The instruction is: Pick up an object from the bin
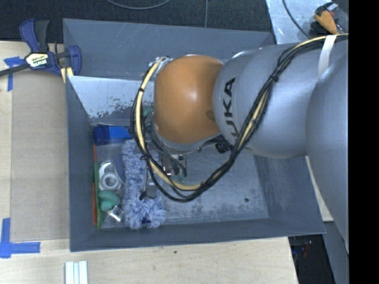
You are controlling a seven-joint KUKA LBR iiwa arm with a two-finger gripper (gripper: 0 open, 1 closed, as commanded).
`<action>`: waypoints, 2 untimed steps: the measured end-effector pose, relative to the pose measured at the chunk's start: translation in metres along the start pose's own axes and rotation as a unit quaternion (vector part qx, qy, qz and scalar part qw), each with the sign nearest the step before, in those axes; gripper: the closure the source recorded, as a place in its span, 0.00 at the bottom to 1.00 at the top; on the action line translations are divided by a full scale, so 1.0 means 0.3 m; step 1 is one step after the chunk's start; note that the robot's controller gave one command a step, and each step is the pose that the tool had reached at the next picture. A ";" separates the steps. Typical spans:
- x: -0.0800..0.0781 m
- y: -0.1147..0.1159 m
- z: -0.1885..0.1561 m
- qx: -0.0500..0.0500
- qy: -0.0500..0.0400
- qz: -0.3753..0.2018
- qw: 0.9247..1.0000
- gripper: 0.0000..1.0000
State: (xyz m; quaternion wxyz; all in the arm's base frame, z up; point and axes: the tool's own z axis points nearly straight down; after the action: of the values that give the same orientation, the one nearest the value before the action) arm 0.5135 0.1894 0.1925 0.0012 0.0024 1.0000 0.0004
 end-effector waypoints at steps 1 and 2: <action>0.002 -0.001 0.001 0.000 0.000 0.000 1.000 0.00; 0.079 -0.103 0.090 0.001 0.000 0.001 1.000 0.00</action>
Offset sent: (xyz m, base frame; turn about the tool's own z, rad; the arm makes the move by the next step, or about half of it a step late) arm -0.0240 -0.0294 -0.0263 -0.0007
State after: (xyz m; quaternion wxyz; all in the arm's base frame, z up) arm 0.4896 0.1586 0.1654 0.0012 0.0030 1.0000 -0.0002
